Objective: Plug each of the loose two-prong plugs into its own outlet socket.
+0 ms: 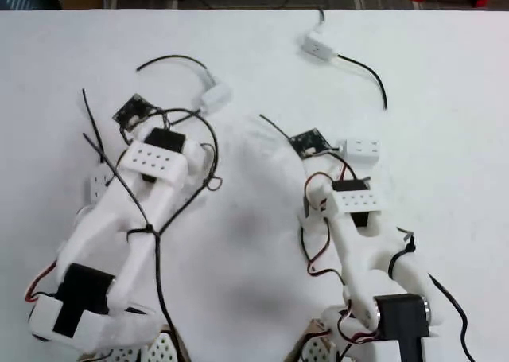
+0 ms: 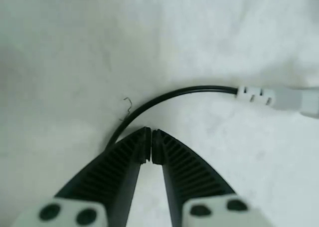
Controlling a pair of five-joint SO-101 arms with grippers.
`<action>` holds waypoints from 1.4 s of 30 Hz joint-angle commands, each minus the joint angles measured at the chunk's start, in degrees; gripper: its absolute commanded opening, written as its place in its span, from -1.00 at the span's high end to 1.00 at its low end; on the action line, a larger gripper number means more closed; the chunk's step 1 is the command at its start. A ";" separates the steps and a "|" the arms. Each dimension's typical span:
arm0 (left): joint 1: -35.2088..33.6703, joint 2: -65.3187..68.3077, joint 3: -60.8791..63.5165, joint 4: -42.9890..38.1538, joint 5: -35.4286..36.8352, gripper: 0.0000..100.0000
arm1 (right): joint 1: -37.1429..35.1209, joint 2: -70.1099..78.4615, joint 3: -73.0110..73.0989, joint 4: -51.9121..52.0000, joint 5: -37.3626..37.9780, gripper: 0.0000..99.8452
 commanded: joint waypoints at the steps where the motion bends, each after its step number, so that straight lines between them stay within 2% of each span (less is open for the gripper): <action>1: -0.48 -1.71 0.09 -0.97 -0.18 0.95 | -0.31 -1.80 -0.18 -0.40 -0.26 0.96; 4: -0.66 -1.89 0.35 -0.35 -0.26 0.95 | -0.22 -1.80 -0.18 -0.40 -0.26 0.96; 11: -2.33 -1.63 -4.66 9.41 -0.35 0.95 | -0.22 -1.80 -0.18 -0.48 -0.26 0.96; 15: -4.62 -1.54 -4.48 9.23 -0.44 0.95 | -0.31 -1.80 -0.18 -0.57 -0.26 0.96; 23: -4.62 -0.92 -4.40 9.23 -2.46 0.95 | -0.22 -1.80 -0.18 -0.57 -0.26 0.96; 33: -7.25 16.40 -10.20 9.85 -3.16 0.95 | -0.13 -1.80 -0.18 -0.48 -0.26 0.96; 37: -8.22 19.56 -12.75 11.43 -9.05 0.95 | -0.04 -1.80 -0.18 -0.40 -0.26 0.96; 42: -7.69 17.80 -13.98 14.07 -10.02 0.92 | -0.04 -1.80 -0.18 -0.40 -0.26 0.96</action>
